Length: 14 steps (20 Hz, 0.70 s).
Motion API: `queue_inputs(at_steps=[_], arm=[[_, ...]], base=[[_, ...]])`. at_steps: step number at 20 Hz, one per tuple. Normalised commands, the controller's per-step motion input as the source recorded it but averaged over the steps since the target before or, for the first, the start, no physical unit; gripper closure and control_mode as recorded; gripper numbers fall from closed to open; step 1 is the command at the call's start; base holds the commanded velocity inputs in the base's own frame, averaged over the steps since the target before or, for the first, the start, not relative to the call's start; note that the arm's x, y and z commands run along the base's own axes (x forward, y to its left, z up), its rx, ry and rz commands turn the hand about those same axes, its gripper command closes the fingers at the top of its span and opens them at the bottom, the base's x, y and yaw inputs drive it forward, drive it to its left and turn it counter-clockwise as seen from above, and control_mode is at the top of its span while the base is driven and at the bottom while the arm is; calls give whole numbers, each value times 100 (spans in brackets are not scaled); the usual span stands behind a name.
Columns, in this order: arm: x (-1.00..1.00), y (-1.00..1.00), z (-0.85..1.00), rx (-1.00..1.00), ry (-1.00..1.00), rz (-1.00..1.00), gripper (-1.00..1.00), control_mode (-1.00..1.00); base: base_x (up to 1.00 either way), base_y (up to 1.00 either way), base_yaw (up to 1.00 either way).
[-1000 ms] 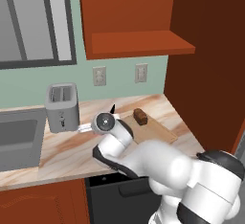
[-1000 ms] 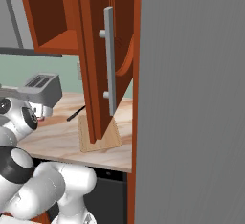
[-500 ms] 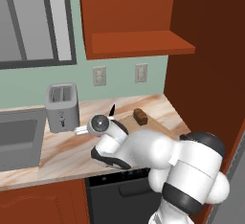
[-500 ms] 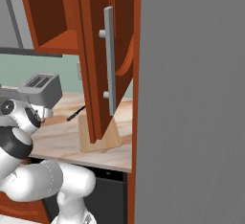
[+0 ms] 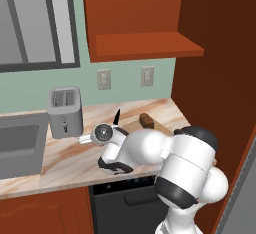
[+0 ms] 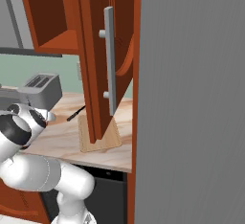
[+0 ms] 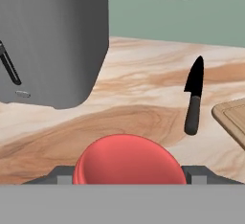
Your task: Pick the bread, place it on the cutting board, pick the jam, place it on the counter, and close the cabinet.
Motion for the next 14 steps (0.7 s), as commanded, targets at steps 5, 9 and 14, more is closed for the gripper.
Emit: queue_inputs(at_steps=[5, 9, 14], arm=[[18, 1, -25, 0, 0, 0, 100, -100], [16, 2, -25, 0, 0, 0, 100, -100], [15, 4, -23, -1, 0, 0, 100, -100]], base=[[0, 0, 0], [0, 0, 0], [0, 0, 0]])
